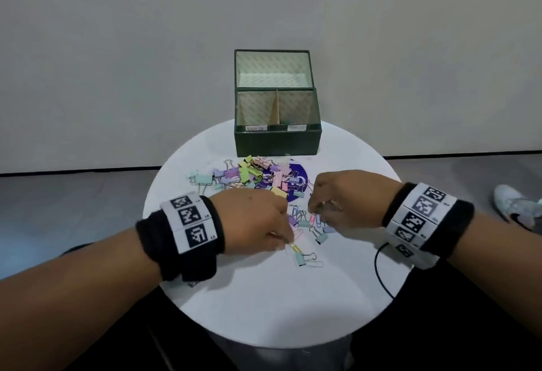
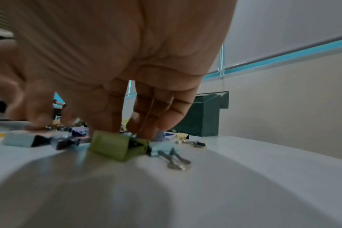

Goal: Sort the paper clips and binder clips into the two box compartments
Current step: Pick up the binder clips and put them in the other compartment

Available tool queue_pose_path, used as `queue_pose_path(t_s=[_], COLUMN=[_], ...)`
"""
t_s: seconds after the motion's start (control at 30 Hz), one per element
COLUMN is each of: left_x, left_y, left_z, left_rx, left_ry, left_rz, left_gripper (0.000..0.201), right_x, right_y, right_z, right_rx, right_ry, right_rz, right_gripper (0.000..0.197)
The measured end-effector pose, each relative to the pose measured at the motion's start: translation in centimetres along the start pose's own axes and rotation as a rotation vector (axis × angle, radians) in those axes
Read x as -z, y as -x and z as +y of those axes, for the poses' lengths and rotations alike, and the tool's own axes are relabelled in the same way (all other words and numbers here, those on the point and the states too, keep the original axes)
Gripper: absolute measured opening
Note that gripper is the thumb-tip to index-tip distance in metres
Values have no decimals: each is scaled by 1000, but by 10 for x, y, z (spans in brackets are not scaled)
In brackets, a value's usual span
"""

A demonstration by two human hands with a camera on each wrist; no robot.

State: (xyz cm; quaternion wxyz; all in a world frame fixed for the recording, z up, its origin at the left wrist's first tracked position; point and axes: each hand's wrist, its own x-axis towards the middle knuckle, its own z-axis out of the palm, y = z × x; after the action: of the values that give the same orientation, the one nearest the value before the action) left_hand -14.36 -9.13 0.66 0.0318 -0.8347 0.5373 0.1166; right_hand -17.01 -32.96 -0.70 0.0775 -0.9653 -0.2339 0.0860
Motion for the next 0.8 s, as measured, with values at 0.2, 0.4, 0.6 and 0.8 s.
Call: queue_pose_path(t_s=[0.2,0.4,0.6,0.8], left_x=[-2,-3,-7,-16], left_y=[5,-4,-17,-23], left_z=[-10,-5,7,15], left_rx=[134,223,137,-68], left_ry=[36,49,-18,-141], left_rz=[-7,42,-5,43], left_gripper=[32,32,25,20], right_x=[-5,-8,-15,-11], right_y=[6,1,3,0], right_z=[-1,0,-7,-8], right_rx=[-12,-3,7,24], right_ry=[-55,-41,37,-13], right_rz=[65,-3,45,-43], right_gripper=[19,18,18,8])
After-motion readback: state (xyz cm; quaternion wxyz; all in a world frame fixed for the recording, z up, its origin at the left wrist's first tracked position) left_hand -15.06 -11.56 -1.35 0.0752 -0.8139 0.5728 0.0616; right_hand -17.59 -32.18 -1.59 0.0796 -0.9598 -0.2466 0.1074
